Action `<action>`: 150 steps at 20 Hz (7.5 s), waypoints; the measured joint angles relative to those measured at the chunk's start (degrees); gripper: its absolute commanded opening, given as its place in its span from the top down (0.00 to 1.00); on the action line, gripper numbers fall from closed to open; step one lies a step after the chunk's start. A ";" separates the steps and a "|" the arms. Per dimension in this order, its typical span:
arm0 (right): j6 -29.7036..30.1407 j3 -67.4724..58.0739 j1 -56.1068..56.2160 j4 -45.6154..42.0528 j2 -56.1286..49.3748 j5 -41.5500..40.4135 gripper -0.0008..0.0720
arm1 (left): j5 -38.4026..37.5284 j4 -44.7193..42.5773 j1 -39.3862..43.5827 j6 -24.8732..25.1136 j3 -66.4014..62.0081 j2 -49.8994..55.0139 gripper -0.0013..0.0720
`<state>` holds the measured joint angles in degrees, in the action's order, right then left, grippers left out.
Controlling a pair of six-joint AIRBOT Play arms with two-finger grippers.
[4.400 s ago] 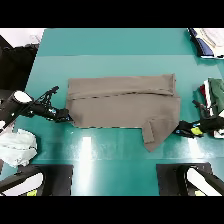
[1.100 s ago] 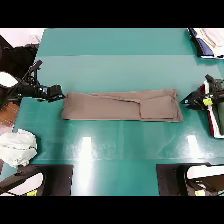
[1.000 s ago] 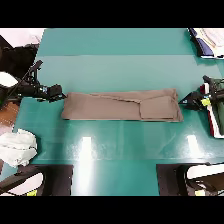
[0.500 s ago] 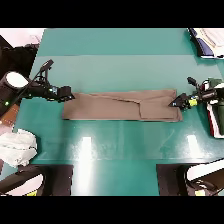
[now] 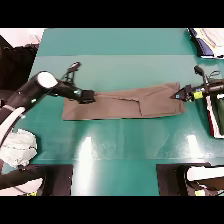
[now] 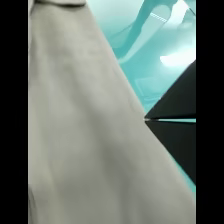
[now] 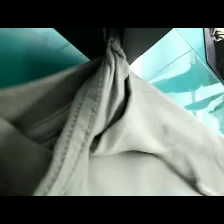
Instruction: Fold the shirts.
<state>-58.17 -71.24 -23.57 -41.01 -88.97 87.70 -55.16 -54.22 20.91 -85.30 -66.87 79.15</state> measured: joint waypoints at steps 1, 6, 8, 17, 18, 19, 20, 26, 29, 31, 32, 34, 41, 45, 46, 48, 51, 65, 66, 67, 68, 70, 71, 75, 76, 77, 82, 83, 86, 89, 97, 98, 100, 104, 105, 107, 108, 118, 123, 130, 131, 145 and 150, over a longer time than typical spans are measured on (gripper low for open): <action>-1.22 -1.36 1.07 0.15 1.53 0.33 0.97 | 0.07 0.15 1.62 -0.09 -2.47 2.89 0.95; -9.42 -12.92 10.29 0.79 6.54 2.27 0.97 | 0.52 1.07 7.87 -0.22 -16.41 18.25 0.95; -12.35 -18.71 15.47 0.79 6.49 2.99 0.97 | 0.59 2.23 9.11 -0.24 -20.79 22.82 0.95; -19.34 -42.56 35.45 0.46 -3.28 5.09 0.97 | 2.21 0.66 9.97 -0.28 -26.51 29.24 0.95; -19.69 -43.74 36.83 0.42 -4.26 4.94 0.97 | 2.01 0.22 9.73 -0.28 -26.60 29.35 0.95; -19.80 -44.22 38.03 0.39 -4.94 4.42 0.97 | 1.77 -0.26 9.42 -0.28 -26.69 29.42 0.95; -19.91 -44.26 38.97 0.44 -5.40 4.11 0.97 | 1.22 -0.70 8.98 -0.26 -26.73 29.46 0.95; -18.58 -42.64 41.88 0.39 -6.49 2.23 0.97 | -3.52 -3.37 4.85 0.55 -26.86 26.95 0.95; -17.55 -42.45 42.71 0.39 -6.62 1.01 0.97 | -5.27 -6.25 1.60 1.42 -26.86 21.99 0.95; -16.46 -42.38 43.56 0.37 -6.75 -0.26 0.97 | -7.34 -7.91 -1.29 2.95 -26.88 17.68 0.95; -15.96 -42.36 44.11 0.39 -6.86 -1.16 0.97 | -8.57 -8.57 -2.78 3.67 -26.88 15.61 0.95; -14.84 -42.36 45.72 0.46 -7.76 -2.91 0.97 | -11.34 -9.97 -6.01 4.79 -26.88 11.30 0.95; -5.35 -43.06 56.85 0.50 -18.16 -16.20 0.23 | -18.47 -14.78 -13.20 6.08 -26.91 -0.90 0.95; -1.53 -46.88 62.42 0.59 -23.65 -24.61 0.18 | -19.71 -17.18 -14.01 6.16 -26.91 -3.67 0.95; -1.14 -46.34 62.62 0.50 -23.39 -25.27 0.18 | -20.02 -17.75 -14.10 6.19 -26.91 -3.98 0.95; -0.96 -43.21 61.35 -0.83 -21.14 -24.83 0.18 | -20.76 -18.67 -14.21 6.23 -26.91 -4.37 0.95; -1.97 -35.82 55.93 -3.15 -16.44 -21.05 0.18 | -21.33 -19.34 -14.27 6.27 -26.88 -4.63 0.95; -9.55 -15.23 33.44 2.93 -16.09 -16.04 0.02 | -19.02 -18.60 -14.32 6.19 -26.75 -4.35 0.95; -9.90 -16.65 34.25 3.56 -17.84 -15.52 0.02 | -18.99 -18.53 -14.29 6.19 -26.75 -4.35 0.95; -10.32 -18.29 35.28 4.22 -19.71 -14.56 0.02 | -19.02 -18.40 -14.32 6.19 -26.75 -4.33 0.95; -10.95 -19.93 36.26 4.44 -21.51 -14.12 0.02 | -19.02 -18.36 -14.29 6.16 -26.75 -4.33 0.95; -12.22 -23.50 38.42 5.77 -25.03 -12.96 0.11 | -19.21 -18.34 -14.32 6.14 -26.75 -4.31 0.95; -12.61 -25.22 39.69 6.73 -26.73 -12.28 0.22 | -19.43 -18.23 -14.32 6.14 -26.75 -4.31 0.95; -12.79 -30.38 43.23 7.39 -30.53 -12.39 0.96 | -20.48 -18.18 -14.32 6.16 -26.75 -4.28 0.95; -11.91 -31.58 43.87 7.93 -30.93 -12.48 0.96 | -20.74 -18.16 -14.29 6.16 -26.75 -4.31 0.95; -11.34 -32.68 44.15 7.82 -31.19 -12.33 0.96 | -20.90 -18.14 -14.29 6.16 -26.75 -4.28 0.95; -10.03 -35.39 40.04 5.92 -26.49 -9.33 0.96 | -22.18 -17.29 -14.32 6.08 -26.56 -4.31 0.95; -10.08 -35.58 38.25 4.72 -24.74 -8.59 0.96 | -22.40 -16.57 -14.32 5.90 -26.29 -4.31 0.95; -11.32 -35.87 30.73 -0.83 -18.53 -6.43 0.96 | -21.35 -13.62 -13.68 5.29 -24.44 -4.31 0.95; -13.09 -36.00 21.05 -6.32 -12.76 -5.57 0.96 | -18.32 -12.02 -11.10 4.55 -21.46 -4.31 0.95; -15.34 -36.04 -5.90 -10.73 -6.80 -14.38 0.96 | -9.03 -10.97 -0.70 2.43 -16.79 -4.28 0.95; -15.43 -36.04 -8.26 -10.86 -6.64 -15.82 0.97 | -8.63 -10.97 0.33 2.08 -16.68 -4.28 0.95; -15.45 -36.04 -12.37 -10.86 -6.45 -18.97 0.97 | -7.98 -10.82 2.12 1.62 -16.50 -4.28 0.95; -14.10 -36.17 -16.70 -11.04 -6.14 -22.62 0.97 | -7.32 -10.69 3.72 0.09 -16.35 -4.28 0.95; -13.07 -36.17 -17.22 -11.04 -5.81 -23.10 0.97 | -7.30 -10.62 3.98 -0.20 -16.35 -4.28 0.95; -10.97 -36.20 -17.97 -10.97 -4.59 -24.55 0.97 | -7.15 -10.54 4.15 -0.44 -16.35 -4.28 0.95; -9.94 -36.20 -18.14 -10.99 -3.76 -25.05 0.97 | -7.08 -10.56 4.24 -0.59 -16.35 -4.28 0.95; -6.58 -36.17 -23.04 -11.08 6.10 -23.80 0.97 | -7.06 -11.47 4.39 -0.02 -16.35 -4.28 0.95; -9.40 -36.09 -26.80 -11.65 8.90 -16.33 0.96 | -7.37 -12.41 4.39 0.26 -16.35 -4.28 0.95; -21.92 -36.06 -29.66 -24.85 9.62 -0.90 0.96 | -8.20 -12.81 4.39 2.25 -16.35 -4.28 0.95; -23.34 -36.06 -29.75 -26.88 9.66 0.98 0.96 | -8.26 -12.81 4.39 2.47 -16.35 -4.28 0.95; -28.96 -36.09 -29.29 -32.83 9.73 13.64 0.39 | -8.48 -12.83 4.39 3.26 -16.35 -4.28 0.95; -30.10 -36.09 -20.15 -20.52 9.73 15.67 0.57 | -8.04 -12.83 4.39 3.23 -16.35 -4.28 0.95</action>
<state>-88.27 -107.33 -43.72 -61.54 -79.24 103.37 -63.20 -67.05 25.30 -82.06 -83.22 74.87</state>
